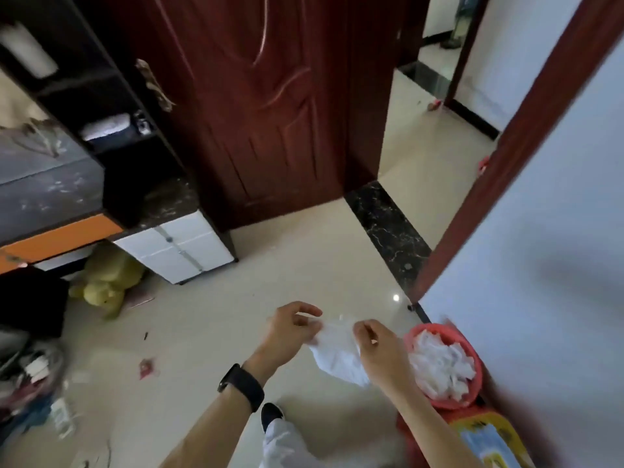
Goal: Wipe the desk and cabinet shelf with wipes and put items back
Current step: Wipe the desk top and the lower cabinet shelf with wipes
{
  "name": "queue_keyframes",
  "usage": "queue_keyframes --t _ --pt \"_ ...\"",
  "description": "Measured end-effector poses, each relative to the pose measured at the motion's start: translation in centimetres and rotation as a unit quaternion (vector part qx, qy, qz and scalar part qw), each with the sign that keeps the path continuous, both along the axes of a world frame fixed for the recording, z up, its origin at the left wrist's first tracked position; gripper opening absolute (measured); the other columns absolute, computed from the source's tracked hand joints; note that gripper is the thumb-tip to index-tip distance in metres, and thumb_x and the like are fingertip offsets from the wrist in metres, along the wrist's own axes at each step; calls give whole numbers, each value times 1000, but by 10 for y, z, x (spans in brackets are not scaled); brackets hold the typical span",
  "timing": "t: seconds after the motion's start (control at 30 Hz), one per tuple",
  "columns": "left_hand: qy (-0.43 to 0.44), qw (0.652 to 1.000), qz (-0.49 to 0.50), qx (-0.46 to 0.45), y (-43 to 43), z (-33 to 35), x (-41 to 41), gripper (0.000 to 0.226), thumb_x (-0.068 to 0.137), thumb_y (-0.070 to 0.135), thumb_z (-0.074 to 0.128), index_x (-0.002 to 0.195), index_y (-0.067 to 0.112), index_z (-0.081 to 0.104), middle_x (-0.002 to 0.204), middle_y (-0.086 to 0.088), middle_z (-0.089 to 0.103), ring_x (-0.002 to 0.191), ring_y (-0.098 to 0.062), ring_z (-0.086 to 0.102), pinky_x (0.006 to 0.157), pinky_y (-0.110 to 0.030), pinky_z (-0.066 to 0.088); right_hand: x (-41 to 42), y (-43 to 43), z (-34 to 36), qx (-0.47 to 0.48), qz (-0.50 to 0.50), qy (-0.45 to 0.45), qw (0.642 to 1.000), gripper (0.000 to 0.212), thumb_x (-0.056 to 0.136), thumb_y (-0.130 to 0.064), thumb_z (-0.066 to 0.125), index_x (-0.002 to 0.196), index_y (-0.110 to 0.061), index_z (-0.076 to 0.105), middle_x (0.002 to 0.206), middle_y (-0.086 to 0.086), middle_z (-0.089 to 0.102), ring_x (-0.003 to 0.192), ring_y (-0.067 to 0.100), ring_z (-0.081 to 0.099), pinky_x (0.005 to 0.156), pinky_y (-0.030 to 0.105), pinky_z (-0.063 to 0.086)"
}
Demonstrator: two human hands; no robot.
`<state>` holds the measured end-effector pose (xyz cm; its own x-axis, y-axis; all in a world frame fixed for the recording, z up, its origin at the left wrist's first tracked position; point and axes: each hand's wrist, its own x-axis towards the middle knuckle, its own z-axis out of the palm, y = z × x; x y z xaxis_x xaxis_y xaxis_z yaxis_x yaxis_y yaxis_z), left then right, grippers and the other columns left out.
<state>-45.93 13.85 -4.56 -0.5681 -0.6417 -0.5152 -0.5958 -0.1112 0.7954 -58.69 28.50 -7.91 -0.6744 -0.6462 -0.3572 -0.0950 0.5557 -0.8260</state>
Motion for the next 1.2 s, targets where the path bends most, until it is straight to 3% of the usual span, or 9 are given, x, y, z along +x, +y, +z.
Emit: queue_keyframes --t 0.1,0.23,0.37,0.53,0.67,0.8,0.97,1.07,1.2 --pt "13 999 37 0 -44 1 40 15 87 10 74 92 24 73 82 -3 77 77 -19 74 79 -36 58 22 -59 12 -1 84 -4 996 24 83 -55 65 82 -32 65 76 -15 67 71 0 61 60 12 42" --pt "25 995 99 -17 -114 9 110 11 88 15 75 95 23 72 81 -1 77 65 -11 70 69 -26 54 62 -152 16 -6 169 22 985 20 87 -39 67 75 -24 61 69 -8 65 62 5 58 54 15 42" --pt "28 984 171 -53 -192 20 186 8 88 19 75 94 25 74 80 -7 76 57 -4 63 57 -16 46 113 -248 23 -33 179 58 982 36 92 -34 60 65 -14 49 54 -8 53 50 5 44 48 19 36" --pt "52 956 281 -63 -276 43 273 9 88 19 76 95 25 76 79 -2 77 63 -1 64 59 -9 46 183 -361 46 -106 146 -81 980 21 90 -29 68 79 -13 61 70 4 68 64 18 61 62 44 59" --pt "100 928 356 -48 -337 46 327 11 87 12 76 94 20 77 75 -2 74 69 -14 64 70 -19 54 226 -443 69 -157 174 -120 965 22 88 -19 71 105 -20 56 80 7 74 69 16 69 71 37 56" --pt "94 923 370 -44 -397 49 367 20 86 14 77 103 24 75 89 -3 73 80 -16 67 72 -24 53 255 -526 77 -140 337 -118 924 38 80 -14 79 109 -32 62 92 -1 72 81 13 70 74 27 54" --pt "-52 952 285 -101 -478 54 405 53 74 17 79 120 39 66 118 4 63 101 -16 62 83 -27 51 294 -632 73 -150 441 10 885 22 87 -19 71 102 -35 67 90 -10 70 86 4 64 70 8 47" --pt "-156 930 273 -189 -528 65 415 40 85 17 70 124 29 67 115 10 62 107 -13 58 83 -21 44 312 -698 72 -164 470 74 864 14 92 -25 65 103 -33 68 94 -16 69 89 -7 60 71 4 44" --pt "-230 893 305 -239 -588 69 436 18 91 25 62 104 20 74 102 3 65 95 -19 60 79 -29 47 337 -775 71 -181 511 130 830 9 94 -27 61 96 -30 70 93 -16 66 88 -5 59 72 4 42"
